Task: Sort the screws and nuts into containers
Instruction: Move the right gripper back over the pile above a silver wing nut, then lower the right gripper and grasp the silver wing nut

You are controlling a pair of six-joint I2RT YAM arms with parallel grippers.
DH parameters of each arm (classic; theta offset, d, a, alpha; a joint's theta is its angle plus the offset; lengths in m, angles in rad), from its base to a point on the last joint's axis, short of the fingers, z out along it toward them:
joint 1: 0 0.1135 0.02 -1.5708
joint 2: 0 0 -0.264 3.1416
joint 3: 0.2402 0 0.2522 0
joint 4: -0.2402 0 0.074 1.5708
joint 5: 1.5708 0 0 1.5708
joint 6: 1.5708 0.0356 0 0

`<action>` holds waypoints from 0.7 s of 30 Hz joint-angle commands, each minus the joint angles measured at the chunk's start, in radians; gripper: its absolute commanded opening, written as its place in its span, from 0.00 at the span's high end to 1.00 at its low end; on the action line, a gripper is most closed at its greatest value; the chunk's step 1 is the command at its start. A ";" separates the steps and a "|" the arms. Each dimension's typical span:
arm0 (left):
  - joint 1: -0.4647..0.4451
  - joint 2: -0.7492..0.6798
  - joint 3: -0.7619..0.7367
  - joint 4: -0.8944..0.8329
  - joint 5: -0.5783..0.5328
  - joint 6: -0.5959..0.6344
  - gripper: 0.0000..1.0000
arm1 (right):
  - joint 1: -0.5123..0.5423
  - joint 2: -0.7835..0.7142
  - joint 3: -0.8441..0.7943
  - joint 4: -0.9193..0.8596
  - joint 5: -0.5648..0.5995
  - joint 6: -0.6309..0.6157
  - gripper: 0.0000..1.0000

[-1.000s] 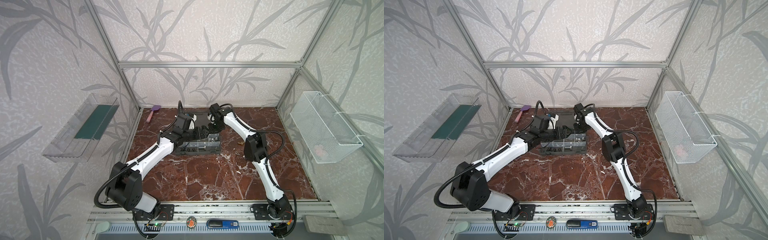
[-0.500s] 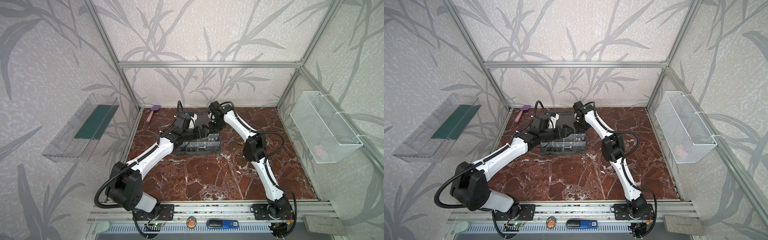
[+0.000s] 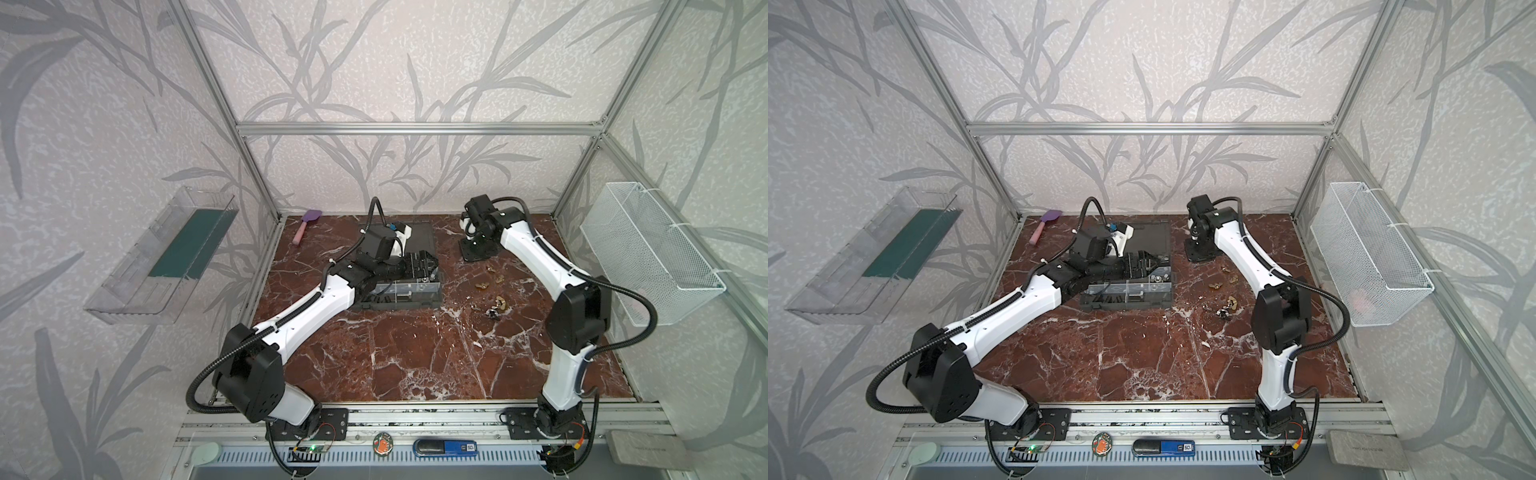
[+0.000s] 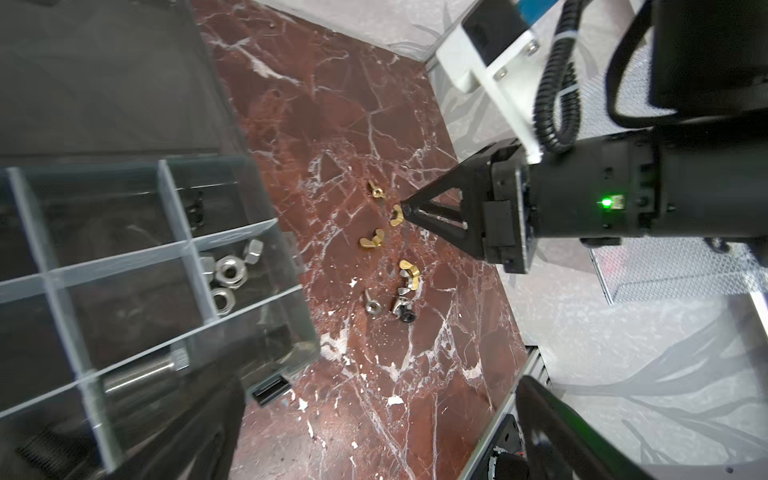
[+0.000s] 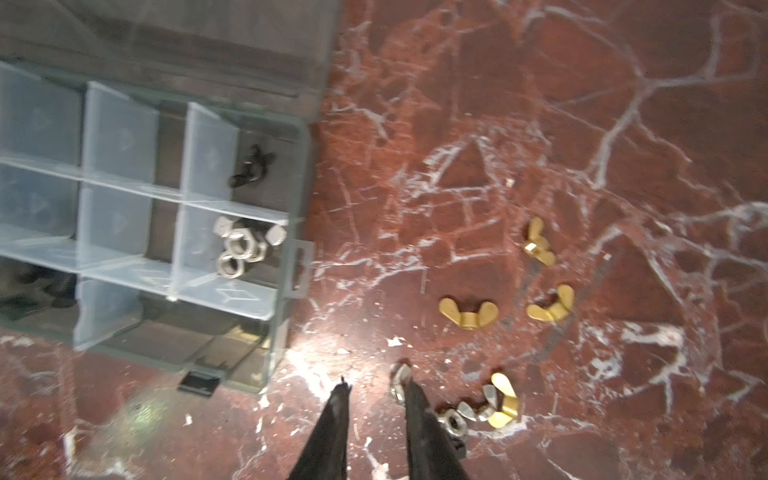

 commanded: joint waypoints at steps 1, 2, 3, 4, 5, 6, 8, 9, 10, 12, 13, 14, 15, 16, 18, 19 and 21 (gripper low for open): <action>-0.055 0.071 0.050 0.023 -0.024 0.013 0.01 | -0.068 -0.083 -0.160 0.088 -0.011 0.015 0.73; -0.072 0.094 0.070 0.023 -0.014 0.008 0.01 | -0.097 -0.114 -0.225 0.118 -0.040 0.018 0.73; -0.086 0.110 0.086 0.020 -0.009 0.007 0.01 | -0.115 -0.129 -0.270 0.144 -0.056 0.018 0.73; -0.103 0.130 0.106 0.017 -0.009 0.008 0.01 | -0.132 -0.144 -0.309 0.157 -0.064 0.022 0.73; -0.118 0.147 0.127 0.010 -0.006 0.010 0.01 | -0.145 -0.151 -0.349 0.164 -0.068 0.025 0.73; -0.130 0.160 0.145 0.000 0.000 0.011 0.00 | -0.151 -0.152 -0.381 0.175 -0.071 0.026 0.73; -0.150 0.192 0.186 -0.027 0.017 0.019 0.01 | -0.154 -0.185 -0.449 0.197 -0.070 0.034 0.73; -0.160 0.204 0.202 -0.042 0.025 0.027 0.01 | -0.153 -0.187 -0.486 0.209 -0.082 0.039 0.73; -0.168 0.213 0.211 -0.051 0.029 0.034 0.01 | -0.153 -0.191 -0.518 0.222 -0.099 0.045 0.73; -0.176 0.223 0.214 -0.054 0.031 0.040 0.01 | -0.153 -0.201 -0.585 0.251 -0.129 0.062 0.72; -0.176 0.226 0.213 -0.053 0.031 0.040 0.01 | -0.153 -0.208 -0.618 0.269 -0.146 0.068 0.73; -0.176 0.226 0.210 -0.051 0.031 0.038 0.01 | -0.152 -0.214 -0.646 0.282 -0.154 0.072 0.72; -0.176 0.226 0.208 -0.051 0.031 0.038 0.00 | -0.151 -0.218 -0.668 0.291 -0.156 0.076 0.72; -0.176 0.222 0.203 -0.050 0.030 0.037 0.00 | -0.152 -0.224 -0.687 0.296 -0.156 0.078 0.73; -0.178 0.211 0.190 -0.048 0.028 0.035 0.01 | -0.150 -0.233 -0.714 0.306 -0.155 0.078 0.73; -0.178 0.205 0.184 -0.046 0.027 0.035 0.01 | -0.150 -0.238 -0.724 0.311 -0.155 0.078 0.72; -0.178 0.197 0.175 -0.051 0.025 0.038 0.00 | -0.150 -0.241 -0.737 0.320 -0.151 0.079 0.72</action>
